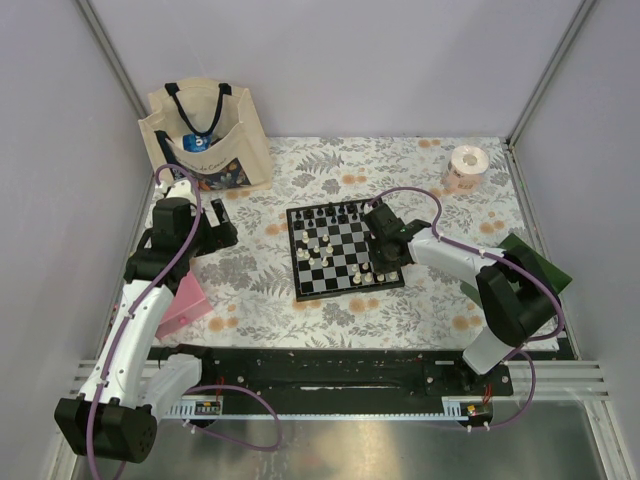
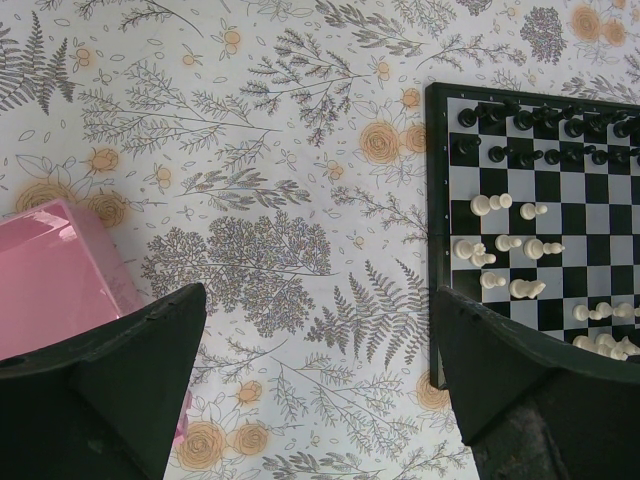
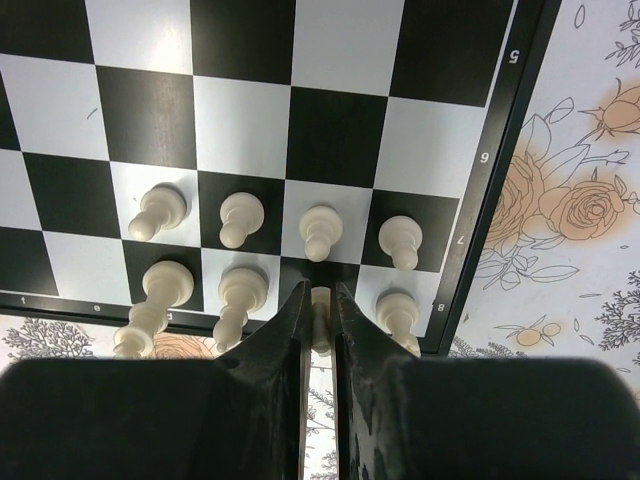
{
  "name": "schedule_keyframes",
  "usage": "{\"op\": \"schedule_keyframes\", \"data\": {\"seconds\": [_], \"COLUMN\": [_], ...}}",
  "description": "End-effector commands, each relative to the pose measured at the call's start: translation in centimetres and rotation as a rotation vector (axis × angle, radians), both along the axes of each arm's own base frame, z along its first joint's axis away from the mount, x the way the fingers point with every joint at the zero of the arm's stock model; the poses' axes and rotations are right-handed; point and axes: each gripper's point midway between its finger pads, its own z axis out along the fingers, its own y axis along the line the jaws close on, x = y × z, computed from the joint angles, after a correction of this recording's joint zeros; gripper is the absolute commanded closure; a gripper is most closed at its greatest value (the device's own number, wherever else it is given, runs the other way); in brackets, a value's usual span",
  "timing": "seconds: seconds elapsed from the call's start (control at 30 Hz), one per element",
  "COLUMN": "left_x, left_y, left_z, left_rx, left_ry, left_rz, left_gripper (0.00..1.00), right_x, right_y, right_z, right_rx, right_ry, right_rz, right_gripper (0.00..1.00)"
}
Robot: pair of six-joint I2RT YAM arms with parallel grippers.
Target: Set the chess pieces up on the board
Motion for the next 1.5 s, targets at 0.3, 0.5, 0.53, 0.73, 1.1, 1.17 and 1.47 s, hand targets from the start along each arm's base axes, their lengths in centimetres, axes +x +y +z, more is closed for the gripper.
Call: {"op": "schedule_keyframes", "data": {"seconds": [0.3, 0.5, 0.53, 0.73, 1.1, 1.17, 1.47], "left_x": [0.7, 0.7, 0.7, 0.7, 0.7, 0.7, 0.6], "left_y": [-0.1, -0.1, -0.1, -0.1, -0.2, -0.2, -0.2], "left_z": [1.0, 1.1, 1.1, 1.2, 1.1, 1.2, 1.2], "left_rx": [-0.007, -0.007, -0.009, -0.008, -0.009, -0.011, -0.01], "left_ry": [-0.05, -0.052, -0.052, -0.053, -0.052, -0.054, -0.058], "left_rz": [-0.008, -0.006, -0.008, -0.007, -0.014, -0.013, -0.014], "left_gripper": [0.01, 0.01, 0.01, 0.01, 0.01, 0.01, 0.01], "right_x": [0.8, 0.6, 0.6, 0.7, 0.8, 0.9, 1.4], "right_y": [0.1, 0.1, 0.0, 0.2, 0.1, 0.1, 0.3], "right_z": [-0.1, 0.2, 0.3, 0.9, 2.9, 3.3, 7.2], "right_rx": [0.004, 0.007, 0.005, 0.013, 0.024, 0.024, 0.076], "right_ry": [-0.035, -0.033, -0.036, -0.043, -0.07, -0.083, -0.16], "right_rz": [-0.027, -0.022, -0.024, -0.021, -0.018, -0.021, -0.022], "right_gripper": [0.82, 0.77, 0.76, 0.74, 0.68, 0.66, 0.65]}}
